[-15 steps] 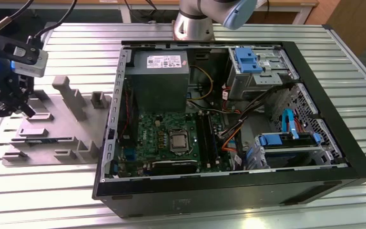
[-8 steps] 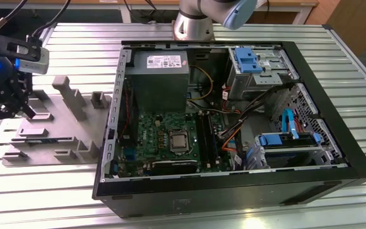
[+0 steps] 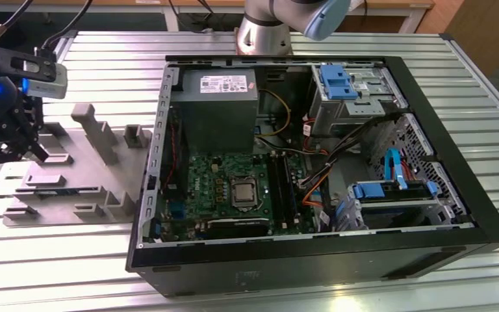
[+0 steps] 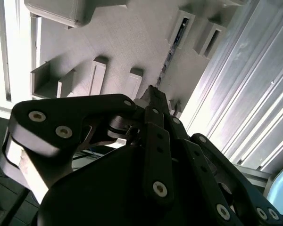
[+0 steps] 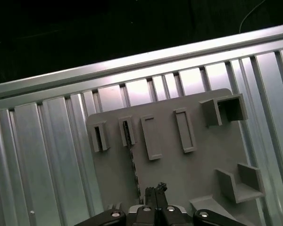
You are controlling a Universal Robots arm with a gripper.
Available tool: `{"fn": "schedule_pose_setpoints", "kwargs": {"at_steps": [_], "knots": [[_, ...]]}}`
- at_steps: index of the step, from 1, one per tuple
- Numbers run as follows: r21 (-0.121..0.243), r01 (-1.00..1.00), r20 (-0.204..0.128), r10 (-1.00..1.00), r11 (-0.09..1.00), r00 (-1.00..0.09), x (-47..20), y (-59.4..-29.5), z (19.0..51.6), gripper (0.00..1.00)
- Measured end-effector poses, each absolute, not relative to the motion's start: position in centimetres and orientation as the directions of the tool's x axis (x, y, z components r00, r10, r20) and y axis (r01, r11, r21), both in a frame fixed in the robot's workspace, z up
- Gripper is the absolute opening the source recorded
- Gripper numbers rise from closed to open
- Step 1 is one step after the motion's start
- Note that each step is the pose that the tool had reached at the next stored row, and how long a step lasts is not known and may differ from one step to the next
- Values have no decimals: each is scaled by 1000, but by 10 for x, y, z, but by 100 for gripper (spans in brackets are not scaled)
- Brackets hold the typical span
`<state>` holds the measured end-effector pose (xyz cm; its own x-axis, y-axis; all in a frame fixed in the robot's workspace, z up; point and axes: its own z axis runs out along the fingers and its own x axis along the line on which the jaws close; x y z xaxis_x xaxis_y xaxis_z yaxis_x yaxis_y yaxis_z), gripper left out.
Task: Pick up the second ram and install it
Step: 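Pick up the second ram and move it above second insertion slot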
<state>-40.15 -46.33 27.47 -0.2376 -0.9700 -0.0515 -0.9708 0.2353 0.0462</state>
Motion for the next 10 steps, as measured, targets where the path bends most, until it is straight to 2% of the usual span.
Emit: {"fn": "schedule_pose_setpoints", "kwargs": {"at_steps": [4, 10], "knots": [[46, -973, -52, -972, 226, -228, -401, -463, 274, 11], [46, -991, -52, -990, 127, -129, -401, -463, 269, 11]]}}
